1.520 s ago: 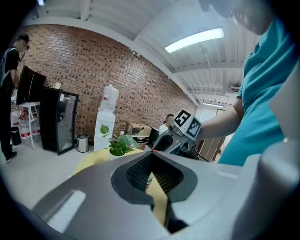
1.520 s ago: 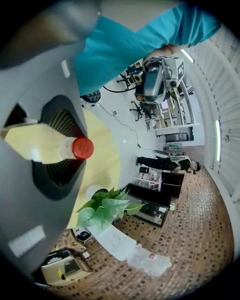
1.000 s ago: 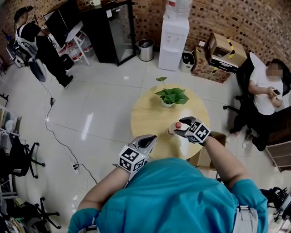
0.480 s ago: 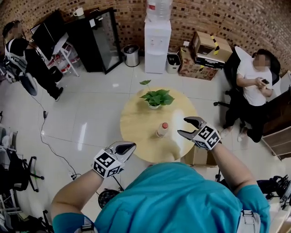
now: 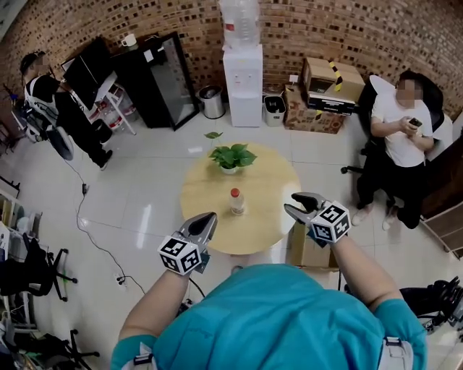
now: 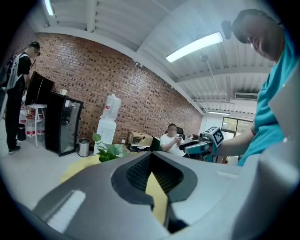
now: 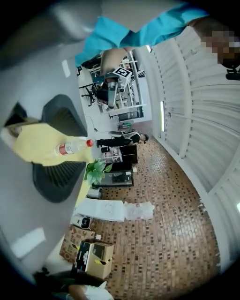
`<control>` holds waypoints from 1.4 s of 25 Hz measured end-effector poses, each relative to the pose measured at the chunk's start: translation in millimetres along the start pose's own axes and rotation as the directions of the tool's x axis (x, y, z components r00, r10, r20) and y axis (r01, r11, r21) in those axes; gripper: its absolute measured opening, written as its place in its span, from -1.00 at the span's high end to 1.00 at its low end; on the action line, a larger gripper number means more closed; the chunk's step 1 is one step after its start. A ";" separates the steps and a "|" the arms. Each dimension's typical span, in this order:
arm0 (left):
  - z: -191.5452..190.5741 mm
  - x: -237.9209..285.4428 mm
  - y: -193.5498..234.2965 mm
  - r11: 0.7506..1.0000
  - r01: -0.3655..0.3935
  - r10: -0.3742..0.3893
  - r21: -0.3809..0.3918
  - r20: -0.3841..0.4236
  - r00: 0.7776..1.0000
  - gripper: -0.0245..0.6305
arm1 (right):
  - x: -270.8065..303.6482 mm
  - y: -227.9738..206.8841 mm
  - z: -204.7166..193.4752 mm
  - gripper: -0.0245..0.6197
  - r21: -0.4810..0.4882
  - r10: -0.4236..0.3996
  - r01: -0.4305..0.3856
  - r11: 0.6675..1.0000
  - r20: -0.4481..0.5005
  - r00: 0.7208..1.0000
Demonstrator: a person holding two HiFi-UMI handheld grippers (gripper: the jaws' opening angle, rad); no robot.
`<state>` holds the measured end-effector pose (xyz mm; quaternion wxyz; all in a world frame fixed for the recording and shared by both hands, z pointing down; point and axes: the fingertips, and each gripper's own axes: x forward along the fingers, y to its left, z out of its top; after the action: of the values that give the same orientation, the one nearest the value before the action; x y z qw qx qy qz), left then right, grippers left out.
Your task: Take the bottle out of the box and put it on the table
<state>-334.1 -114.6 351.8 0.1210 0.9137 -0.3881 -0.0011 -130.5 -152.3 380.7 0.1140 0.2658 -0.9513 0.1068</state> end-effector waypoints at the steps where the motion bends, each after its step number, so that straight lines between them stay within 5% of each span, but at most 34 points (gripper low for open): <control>1: -12.4 6.0 -16.5 1.000 -0.011 0.011 0.010 -0.003 1.000 0.93 | -15.5 -3.6 -13.4 0.48 0.002 0.011 -0.011 1.000 0.015 1.000; 6: -51.3 28.4 -82.4 0.997 -0.053 0.054 0.053 -0.034 0.998 0.93 | -71.0 -25.8 -67.6 0.92 0.031 0.041 -0.043 0.999 0.059 0.997; 15: -91.0 -25.7 -177.9 0.991 -0.073 0.076 0.113 -0.025 0.997 0.93 | -131.7 37.5 -126.4 0.92 0.067 0.057 -0.065 0.996 0.118 0.991; 21: -87.5 -124.5 -167.0 0.992 -0.017 0.015 0.124 0.023 1.000 0.93 | -117.4 128.6 -124.3 0.92 0.070 -0.019 0.011 0.997 0.117 0.993; 27: -87.7 -269.0 -172.0 0.984 0.109 -0.115 0.138 0.036 0.993 0.93 | -84.0 280.2 -115.6 0.92 0.083 -0.129 0.120 0.989 0.114 0.985; 35: -71.7 -351.8 -206.4 0.968 0.210 -0.219 0.140 0.049 0.975 0.93 | -88.3 402.3 -93.0 0.92 0.054 -0.144 0.139 0.989 0.114 0.983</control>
<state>-426.8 288.9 343.3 0.0458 0.9558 -0.2899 -0.0174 -255.3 251.0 387.6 0.0591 0.3410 -0.9324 0.1044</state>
